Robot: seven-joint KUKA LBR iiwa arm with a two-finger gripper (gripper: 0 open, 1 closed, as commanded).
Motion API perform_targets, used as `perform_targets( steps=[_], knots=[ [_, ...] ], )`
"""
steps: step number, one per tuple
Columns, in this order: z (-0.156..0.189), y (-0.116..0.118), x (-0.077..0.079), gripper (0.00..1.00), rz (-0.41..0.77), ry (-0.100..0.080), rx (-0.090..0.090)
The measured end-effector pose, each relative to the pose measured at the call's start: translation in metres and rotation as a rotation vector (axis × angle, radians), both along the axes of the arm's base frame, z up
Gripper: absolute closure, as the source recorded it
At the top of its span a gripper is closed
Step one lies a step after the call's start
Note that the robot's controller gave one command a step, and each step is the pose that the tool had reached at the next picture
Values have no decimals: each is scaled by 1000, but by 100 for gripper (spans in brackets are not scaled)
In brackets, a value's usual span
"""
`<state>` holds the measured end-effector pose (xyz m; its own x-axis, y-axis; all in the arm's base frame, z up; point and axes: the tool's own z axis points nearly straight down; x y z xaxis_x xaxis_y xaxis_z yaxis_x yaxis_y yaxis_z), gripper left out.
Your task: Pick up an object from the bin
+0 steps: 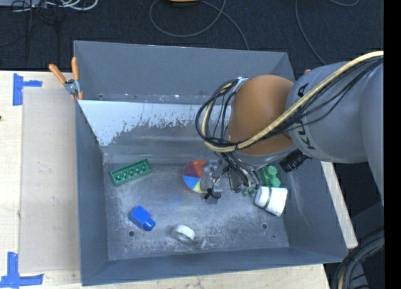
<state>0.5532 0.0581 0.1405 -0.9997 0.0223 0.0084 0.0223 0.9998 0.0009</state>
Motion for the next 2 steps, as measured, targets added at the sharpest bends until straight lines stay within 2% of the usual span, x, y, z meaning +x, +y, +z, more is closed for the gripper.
perform_targets(
  steps=[1,2],
  knots=[
    [23,-14,11,100,85,-1,0],
    [80,-9,9,100,70,5,0]
  ],
)
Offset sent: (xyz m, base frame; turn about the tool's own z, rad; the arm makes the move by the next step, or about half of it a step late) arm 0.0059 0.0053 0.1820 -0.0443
